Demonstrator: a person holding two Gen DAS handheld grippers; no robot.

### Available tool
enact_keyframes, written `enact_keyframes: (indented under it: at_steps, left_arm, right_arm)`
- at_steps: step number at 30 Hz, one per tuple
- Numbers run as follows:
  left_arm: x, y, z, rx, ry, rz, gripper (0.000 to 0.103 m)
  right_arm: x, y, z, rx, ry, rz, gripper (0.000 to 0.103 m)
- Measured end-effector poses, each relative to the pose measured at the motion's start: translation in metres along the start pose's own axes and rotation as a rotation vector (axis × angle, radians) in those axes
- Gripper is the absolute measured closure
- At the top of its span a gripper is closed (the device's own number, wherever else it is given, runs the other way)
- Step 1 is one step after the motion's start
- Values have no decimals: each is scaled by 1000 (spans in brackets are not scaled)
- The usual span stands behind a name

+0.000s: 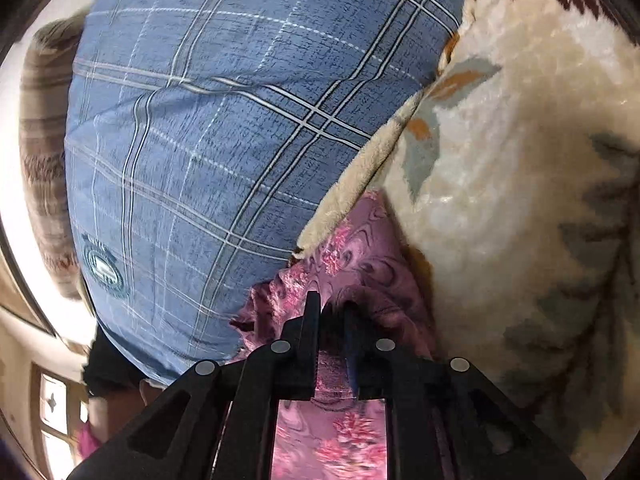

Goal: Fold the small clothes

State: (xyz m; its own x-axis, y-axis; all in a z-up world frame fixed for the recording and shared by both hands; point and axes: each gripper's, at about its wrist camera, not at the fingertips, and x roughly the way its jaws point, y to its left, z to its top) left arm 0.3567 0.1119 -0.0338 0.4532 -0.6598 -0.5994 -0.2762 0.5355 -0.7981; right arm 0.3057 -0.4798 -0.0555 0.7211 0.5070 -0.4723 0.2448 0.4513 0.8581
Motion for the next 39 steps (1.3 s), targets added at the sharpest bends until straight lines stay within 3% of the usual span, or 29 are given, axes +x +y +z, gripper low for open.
enact_keyframes:
  at_steps: [1, 3, 4, 6, 7, 9, 11, 15, 20, 22, 23, 24, 25, 29, 33, 39]
  left_arm:
    - [-4, 0, 2, -16, -9, -19, 82]
    - [-19, 3, 7, -60, -67, -34, 55]
    - [-26, 5, 9, -67, -96, -27, 52]
    - [-40, 8, 12, -63, -126, -13, 50]
    - [-45, 10, 14, -56, -123, -5, 50]
    - [-47, 12, 12, -18, -101, 31, 50]
    - [-44, 11, 8, 31, -79, 63, 50]
    - [-15, 8, -2, 111, 10, 108, 39]
    - [23, -3, -11, 184, 90, 181, 38]
    - [31, -10, -15, 218, 75, 218, 45]
    - [33, -17, -18, 267, 63, 235, 76]
    - [35, -23, -21, 317, 59, 266, 96]
    - [36, -29, -24, 359, 48, 291, 96]
    - [22, -39, -32, 410, -31, 277, 97]
    - [10, -40, -27, 363, -108, 206, 97]
    - [34, -15, -9, 299, -112, 292, 96]
  right_arm:
    - [-2, 4, 5, 3, -17, 9, 88]
    - [-7, 7, 13, 17, -45, 20, 87]
    - [-8, 9, 15, 18, -52, 6, 87]
    - [-9, 12, 17, -2, -53, -21, 82]
    - [-12, 12, 17, -5, -69, -30, 74]
    - [-25, 4, 17, 40, -124, 22, 60]
    - [-34, -4, 17, 71, -150, 68, 59]
    - [-28, 6, 16, -81, -124, -145, 58]
    - [8, 20, 17, -198, -51, -243, 54]
    - [26, 29, 15, -256, -24, -290, 55]
    - [34, 35, 13, -298, -20, -319, 57]
    - [40, 42, 11, -354, -14, -354, 71]
    - [44, 51, 8, -416, -2, -367, 97]
    - [31, 78, -2, -565, -66, -322, 99]
    - [-5, 85, 9, -510, -205, -171, 99]
    - [15, 54, 28, -393, -200, -224, 99]
